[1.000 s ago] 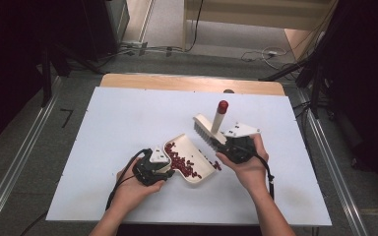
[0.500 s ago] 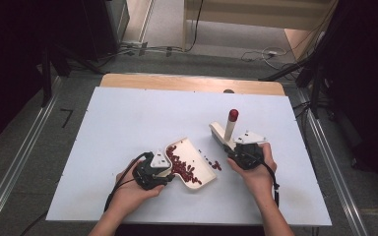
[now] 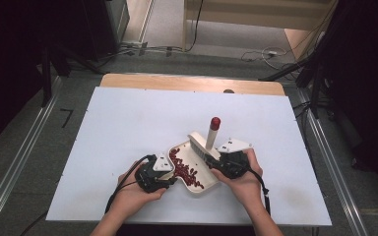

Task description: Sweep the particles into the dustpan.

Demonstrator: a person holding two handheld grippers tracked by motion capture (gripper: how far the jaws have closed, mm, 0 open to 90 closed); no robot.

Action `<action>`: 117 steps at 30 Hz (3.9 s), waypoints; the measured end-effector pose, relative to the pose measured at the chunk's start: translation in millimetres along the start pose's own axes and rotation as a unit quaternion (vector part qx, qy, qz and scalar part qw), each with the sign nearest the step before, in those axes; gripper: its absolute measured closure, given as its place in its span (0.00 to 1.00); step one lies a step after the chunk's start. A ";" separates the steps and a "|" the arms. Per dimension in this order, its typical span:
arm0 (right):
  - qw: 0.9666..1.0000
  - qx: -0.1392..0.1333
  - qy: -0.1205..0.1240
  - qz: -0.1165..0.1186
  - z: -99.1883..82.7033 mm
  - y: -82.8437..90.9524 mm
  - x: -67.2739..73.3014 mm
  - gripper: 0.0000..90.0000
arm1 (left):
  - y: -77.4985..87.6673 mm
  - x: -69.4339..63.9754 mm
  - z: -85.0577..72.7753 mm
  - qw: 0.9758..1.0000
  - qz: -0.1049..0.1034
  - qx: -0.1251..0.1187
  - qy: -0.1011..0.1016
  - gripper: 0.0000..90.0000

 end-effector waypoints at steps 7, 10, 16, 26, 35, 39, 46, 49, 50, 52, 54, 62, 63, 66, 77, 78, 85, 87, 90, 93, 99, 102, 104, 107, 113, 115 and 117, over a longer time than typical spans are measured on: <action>0.999 -0.010 0.032 0.034 5.0 6.6 21.9 0.72 | -0.7 0.8 -0.3 1.000 -0.001 0.003 -0.002 0.73; 0.999 -0.024 0.025 0.031 6.2 15.7 17.0 0.72 | -0.6 0.8 -0.4 1.000 -0.001 0.003 -0.002 0.73; 0.999 -0.044 -0.018 0.002 -0.9 32.9 -11.7 0.72 | -0.9 1.1 -0.6 1.000 -0.002 0.001 -0.003 0.73; 0.999 0.009 -0.039 -0.035 -16.7 17.8 -34.8 0.72 | 0.6 2.5 -1.4 1.000 -0.005 0.004 -0.003 0.73; 0.999 0.026 0.032 -0.010 -5.8 8.7 -3.0 0.72 | 0.0 2.8 -2.0 1.000 -0.006 0.005 -0.003 0.73; 0.998 0.013 0.048 0.023 -1.2 18.0 6.5 0.72 | -0.8 2.9 -2.3 1.000 -0.005 0.006 -0.005 0.73; 1.000 0.004 0.026 -0.014 -2.9 22.5 -1.8 0.72 | -1.4 2.4 -2.3 1.000 -0.004 0.007 -0.004 0.73; 0.999 0.009 0.023 -0.033 -3.9 14.9 0.5 0.72 | -1.6 1.9 -2.1 1.000 -0.004 0.007 -0.004 0.73; 0.999 0.010 0.026 -0.040 -3.3 12.3 3.1 0.72 | -1.7 1.7 -1.9 1.000 -0.003 0.006 -0.004 0.73; 0.998 0.009 0.033 -0.044 -1.0 7.4 7.4 0.72 | -1.9 1.5 -1.6 1.000 -0.003 0.006 -0.005 0.73; 0.999 0.011 0.038 -0.030 0.1 4.5 14.8 0.72 | -2.2 1.4 -1.8 1.000 -0.002 0.007 -0.006 0.73; 0.999 -0.002 0.051 -0.004 4.9 17.3 26.9 0.72 | -0.9 1.6 -3.1 1.000 -0.002 0.004 -0.009 0.73; 0.999 -0.010 0.049 -0.003 4.6 19.8 23.1 0.72 | -0.4 1.6 -3.3 1.000 -0.002 0.004 -0.009 0.73; 0.999 -0.022 0.028 -0.011 0.9 28.3 9.9 0.72 | 0.5 1.7 -4.6 1.000 -0.003 0.004 -0.010 0.73; 0.998 -0.008 -0.030 -0.055 -26.7 33.3 -25.5 0.72 | 5.1 -2.8 -8.7 1.000 -0.002 0.012 -0.019 0.73; 0.998 -0.006 -0.032 -0.059 -29.2 33.9 -25.2 0.72 | 5.3 -4.4 -9.1 1.000 -0.004 0.011 -0.020 0.73; 0.997 0.004 -0.058 -0.047 -52.0 37.2 -21.8 0.72 | 4.5 -18.3 -6.6 0.999 -0.009 0.017 -0.035 0.73; 0.998 0.005 -0.057 -0.042 -54.9 34.7 -17.4 0.72 | 3.4 -20.8 -4.8 0.999 -0.011 0.019 -0.038 0.73; 0.998 0.013 -0.046 -0.038 -52.2 34.0 -5.7 0.72 | 1.7 -23.6 -3.0 0.999 -0.013 0.017 -0.038 0.73; 0.999 0.017 -0.031 -0.036 -48.2 31.8 8.6 0.72 | 0.7 -24.6 -2.8 0.999 -0.011 0.016 -0.039 0.73; 1.000 0.008 0.010 0.002 -37.4 35.3 33.0 0.72 | 0.5 -23.9 -3.7 0.999 -0.013 0.013 -0.038 0.73; 1.000 -0.011 -0.002 0.005 -35.8 44.5 28.7 0.72 | 0.4 -23.5 -3.9 0.999 -0.014 0.013 -0.039 0.73; 1.000 -0.017 -0.013 -0.007 -37.5 48.8 20.3 0.72 | 0.2 -23.4 -4.1 0.999 -0.014 0.013 -0.039 0.73; 0.999 -0.019 -0.036 -0.023 -40.5 47.9 7.4 0.72 | 0.2 -24.2 -3.9 0.999 -0.013 0.013 -0.040 0.73; 0.998 -0.009 -0.050 -0.043 -26.7 18.1 3.1 0.72 | -2.0 -27.0 -2.0 0.999 -0.010 0.009 -0.036 0.73; 0.999 -0.008 -0.045 -0.030 -23.4 10.9 11.6 0.72 | -2.7 -27.7 -2.4 0.999 -0.011 0.007 -0.032 0.73; 0.999 -0.002 -0.031 -0.034 -20.3 9.3 23.6 0.72 | -3.0 -27.0 -2.9 0.999 -0.014 0.008 -0.031 0.73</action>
Point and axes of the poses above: each handheld gripper's, and its own axes: y roughly backward along the jaws, z roughly out of its top, x roughly to its left, the point moved 1 cm from there along -y, roughly forward along the jaws, and after that the axes turned 12 degrees about x, right-handed, at the moved point
